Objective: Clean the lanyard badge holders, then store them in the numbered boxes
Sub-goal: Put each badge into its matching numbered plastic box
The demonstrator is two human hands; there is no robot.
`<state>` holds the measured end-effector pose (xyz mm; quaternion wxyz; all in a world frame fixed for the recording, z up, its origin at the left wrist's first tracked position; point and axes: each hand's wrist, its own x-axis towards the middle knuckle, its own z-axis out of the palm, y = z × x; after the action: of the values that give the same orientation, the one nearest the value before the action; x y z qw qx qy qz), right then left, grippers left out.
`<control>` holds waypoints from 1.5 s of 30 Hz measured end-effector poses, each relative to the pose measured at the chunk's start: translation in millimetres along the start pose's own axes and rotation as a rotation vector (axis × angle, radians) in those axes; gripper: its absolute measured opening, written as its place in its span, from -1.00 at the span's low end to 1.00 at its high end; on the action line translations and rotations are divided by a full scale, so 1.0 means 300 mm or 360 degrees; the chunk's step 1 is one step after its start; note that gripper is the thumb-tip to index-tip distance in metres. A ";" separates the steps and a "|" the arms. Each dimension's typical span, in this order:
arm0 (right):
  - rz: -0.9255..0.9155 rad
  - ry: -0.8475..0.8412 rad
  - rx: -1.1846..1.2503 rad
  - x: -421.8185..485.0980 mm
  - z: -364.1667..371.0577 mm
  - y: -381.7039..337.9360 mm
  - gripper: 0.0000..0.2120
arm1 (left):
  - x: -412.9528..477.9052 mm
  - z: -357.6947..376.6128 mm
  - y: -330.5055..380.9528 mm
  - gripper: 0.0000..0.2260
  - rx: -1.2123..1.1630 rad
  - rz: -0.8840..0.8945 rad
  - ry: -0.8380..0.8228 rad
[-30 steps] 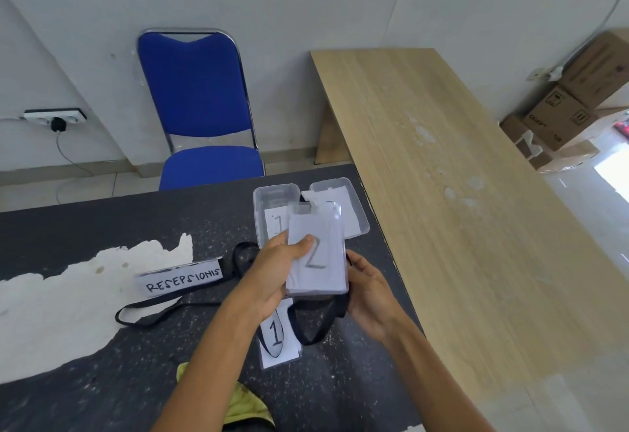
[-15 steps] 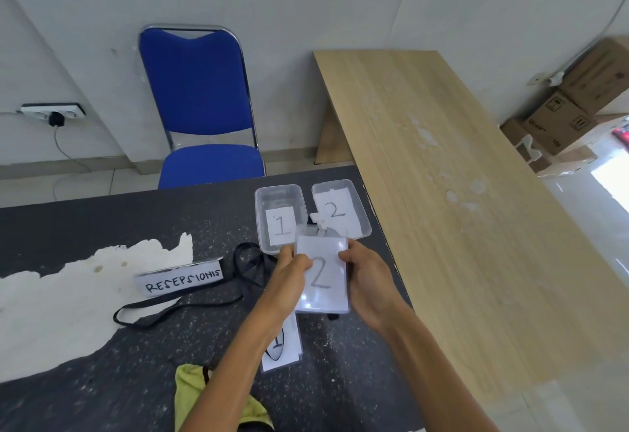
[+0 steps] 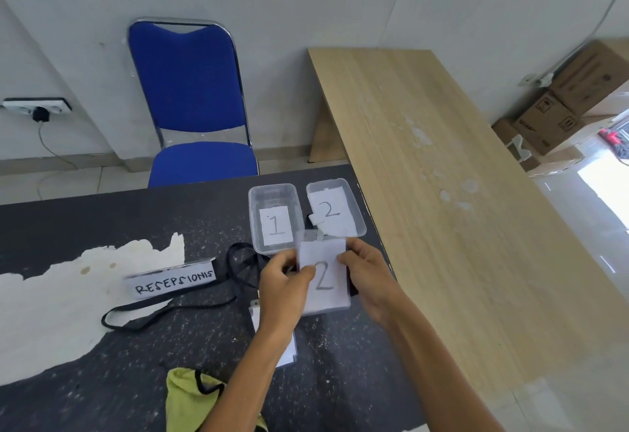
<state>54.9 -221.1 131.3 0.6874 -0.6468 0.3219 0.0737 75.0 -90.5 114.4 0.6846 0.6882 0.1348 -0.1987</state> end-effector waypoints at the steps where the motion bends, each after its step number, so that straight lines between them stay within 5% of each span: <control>1: 0.0020 0.0009 -0.0007 0.011 -0.012 -0.008 -0.71 | 0.013 0.012 0.004 -0.71 -0.0073 -0.0049 -0.0003; 3: 0.0045 0.0007 0.0044 0.038 -0.034 -0.030 -0.73 | 0.052 0.039 0.015 -0.62 -0.0159 -0.0183 -0.0032; 8: 0.0046 0.0082 0.0168 0.163 -0.086 -0.115 -0.74 | 0.188 0.111 0.090 -0.85 -0.0491 -0.0692 -0.0530; 13: 0.0003 0.0122 0.0152 0.373 -0.117 -0.184 -0.75 | 0.383 0.209 0.139 -0.77 -0.0369 -0.0546 -0.0523; 19: -0.0074 0.0095 0.0091 0.611 -0.140 -0.202 -0.75 | 0.571 0.289 0.115 -0.90 -0.0455 -0.0418 -0.0339; 25: 0.0127 0.0048 -0.0490 0.745 -0.168 -0.060 -0.66 | 0.640 0.329 -0.038 -0.83 -0.0072 -0.0447 -0.0102; 31: -0.0109 -0.0011 -0.1224 0.789 -0.177 -0.010 -0.61 | 0.674 0.356 -0.093 -0.57 0.0475 -0.0247 -0.0019; 39: -0.0280 0.0001 -0.1580 0.798 -0.169 0.017 -0.57 | 0.694 0.396 -0.116 -0.74 0.1210 0.0035 -0.0047; 45: -0.0363 0.0052 -0.1508 0.815 -0.192 0.037 -0.77 | 0.701 0.401 -0.136 -0.74 0.1342 0.0159 0.0031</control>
<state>220.2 -350.5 -6.9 0.3158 -0.9209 0.1907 0.1260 231.7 -227.5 -16.1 0.3507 0.9155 0.0147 -0.1966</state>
